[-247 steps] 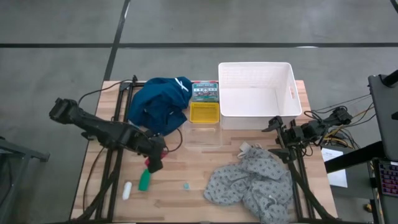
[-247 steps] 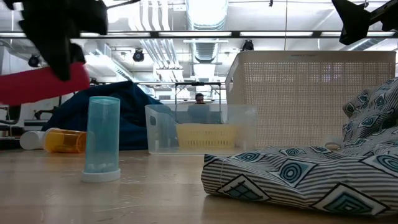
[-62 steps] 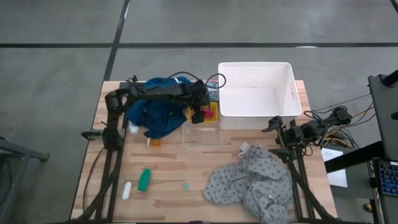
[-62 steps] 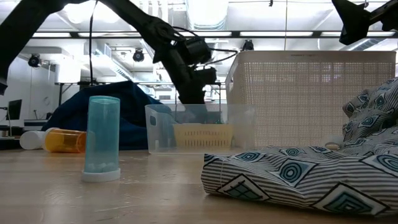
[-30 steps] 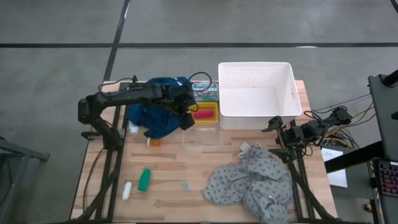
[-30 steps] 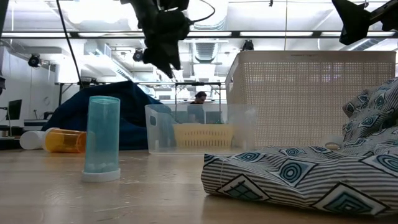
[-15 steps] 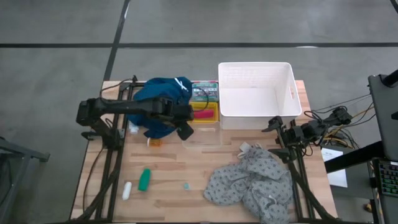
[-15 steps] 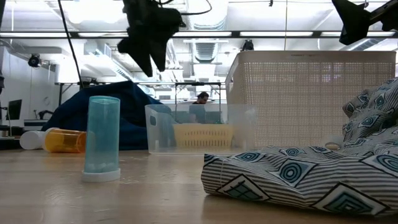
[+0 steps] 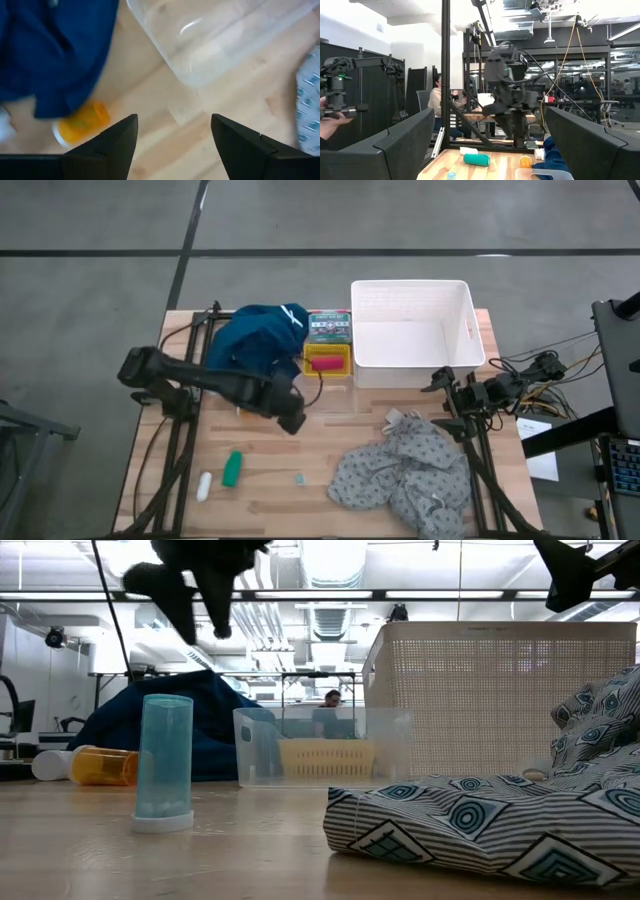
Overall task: Pick & Place Medicine items
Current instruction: Put the green bandage into the yellow bin
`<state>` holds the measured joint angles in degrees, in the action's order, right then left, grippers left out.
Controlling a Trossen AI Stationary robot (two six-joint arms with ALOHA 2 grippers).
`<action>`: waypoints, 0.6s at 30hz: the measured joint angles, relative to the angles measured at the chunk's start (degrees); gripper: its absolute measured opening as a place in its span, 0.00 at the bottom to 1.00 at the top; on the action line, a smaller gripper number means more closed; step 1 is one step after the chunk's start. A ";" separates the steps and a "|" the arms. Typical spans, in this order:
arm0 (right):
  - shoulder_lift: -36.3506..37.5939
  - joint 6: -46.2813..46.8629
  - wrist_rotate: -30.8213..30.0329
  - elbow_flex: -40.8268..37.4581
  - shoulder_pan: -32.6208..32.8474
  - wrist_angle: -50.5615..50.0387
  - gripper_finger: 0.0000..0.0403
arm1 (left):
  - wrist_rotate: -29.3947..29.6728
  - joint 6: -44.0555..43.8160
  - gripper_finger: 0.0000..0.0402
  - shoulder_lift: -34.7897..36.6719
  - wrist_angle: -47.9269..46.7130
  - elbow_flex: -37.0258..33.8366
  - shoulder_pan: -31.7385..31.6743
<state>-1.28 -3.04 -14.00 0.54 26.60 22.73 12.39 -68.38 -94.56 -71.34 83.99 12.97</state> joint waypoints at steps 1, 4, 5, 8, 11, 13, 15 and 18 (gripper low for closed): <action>0.00 -0.01 0.00 0.00 0.01 0.01 0.94 | -0.41 -2.31 0.64 0.00 -0.44 0.00 1.28; 0.00 -0.01 0.00 0.00 0.00 0.01 0.94 | -1.01 -8.02 0.64 0.00 -1.90 0.00 5.03; 0.00 -0.01 0.00 0.00 -0.01 0.01 0.94 | -1.06 -9.84 0.64 0.00 -2.48 0.00 6.24; 0.00 0.01 0.00 0.00 -0.01 0.01 0.94 | -1.45 -15.51 0.64 0.00 -3.27 0.00 9.80; 0.00 -0.01 0.00 0.00 -0.01 0.01 0.94 | -1.65 -20.93 0.64 0.00 -3.73 0.00 13.55; 0.00 -0.01 0.00 0.00 0.00 0.01 0.94 | -2.20 -24.71 0.64 0.00 -3.80 0.00 15.97; 0.00 -0.01 0.00 0.00 0.01 -0.01 0.94 | -3.02 -29.10 0.64 0.00 -3.90 0.00 18.23; 0.00 -0.01 0.00 0.00 0.01 0.01 0.94 | -3.19 -35.34 0.64 0.00 -4.01 0.00 21.55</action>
<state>-1.28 -3.05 -14.00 0.54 26.61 22.74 9.20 -103.72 -94.56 -75.35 83.99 34.52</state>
